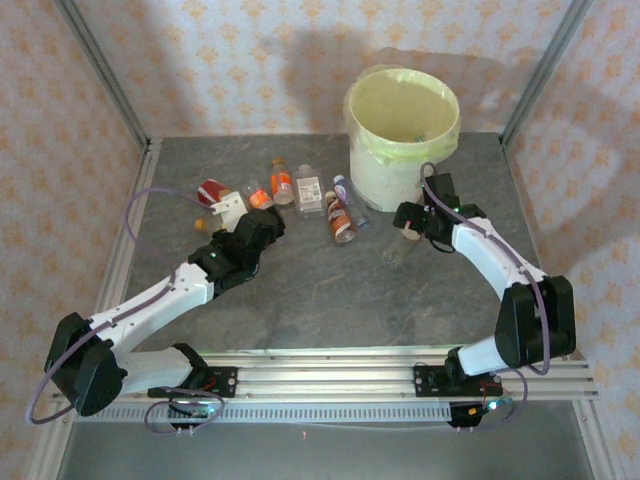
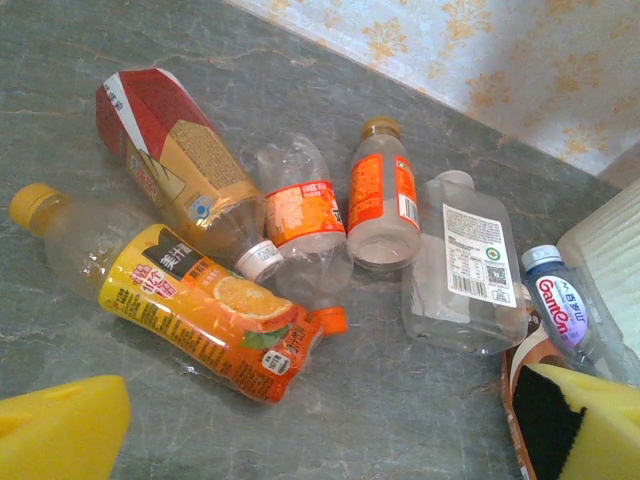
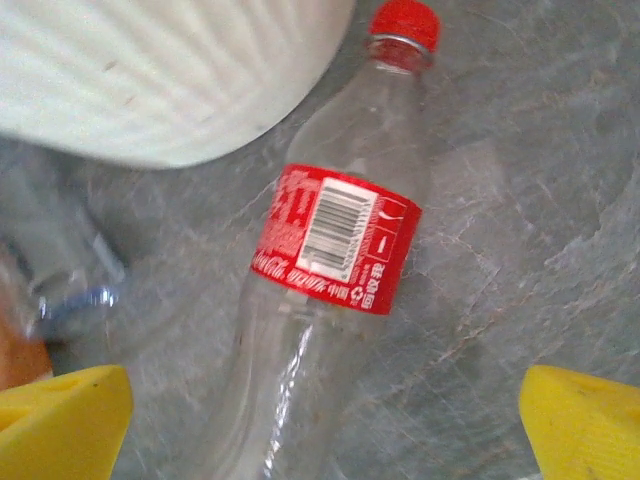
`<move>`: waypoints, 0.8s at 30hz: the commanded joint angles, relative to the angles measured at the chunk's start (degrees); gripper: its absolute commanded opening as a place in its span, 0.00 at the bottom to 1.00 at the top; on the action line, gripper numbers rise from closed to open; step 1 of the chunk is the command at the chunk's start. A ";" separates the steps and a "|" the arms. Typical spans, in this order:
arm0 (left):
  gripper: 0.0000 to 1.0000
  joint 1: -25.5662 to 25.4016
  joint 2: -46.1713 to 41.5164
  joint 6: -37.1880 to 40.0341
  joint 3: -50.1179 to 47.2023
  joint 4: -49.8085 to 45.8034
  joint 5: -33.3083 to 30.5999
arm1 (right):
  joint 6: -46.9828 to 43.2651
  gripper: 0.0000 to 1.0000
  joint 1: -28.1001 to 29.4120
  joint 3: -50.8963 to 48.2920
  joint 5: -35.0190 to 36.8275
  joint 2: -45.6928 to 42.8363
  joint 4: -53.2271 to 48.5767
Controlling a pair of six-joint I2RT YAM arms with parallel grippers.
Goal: Put the plastic bottles in the bin
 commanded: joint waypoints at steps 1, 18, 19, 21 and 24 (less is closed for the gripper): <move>1.00 0.51 0.63 -0.42 2.14 -1.74 -0.91 | 15.15 0.99 0.30 -3.60 2.40 2.37 8.38; 1.00 0.59 3.46 0.62 3.96 -3.19 1.23 | 19.27 0.81 0.34 -6.47 5.16 12.65 17.14; 1.00 0.57 3.83 0.63 4.27 -3.20 1.38 | 19.06 0.81 0.33 -6.47 5.02 13.16 17.37; 1.00 0.59 4.52 0.87 4.59 -3.19 1.81 | 18.37 0.80 0.33 -5.96 4.34 14.68 17.10; 1.00 0.59 5.57 1.23 5.29 -3.13 2.73 | 18.28 0.78 0.30 -5.28 3.97 16.19 16.02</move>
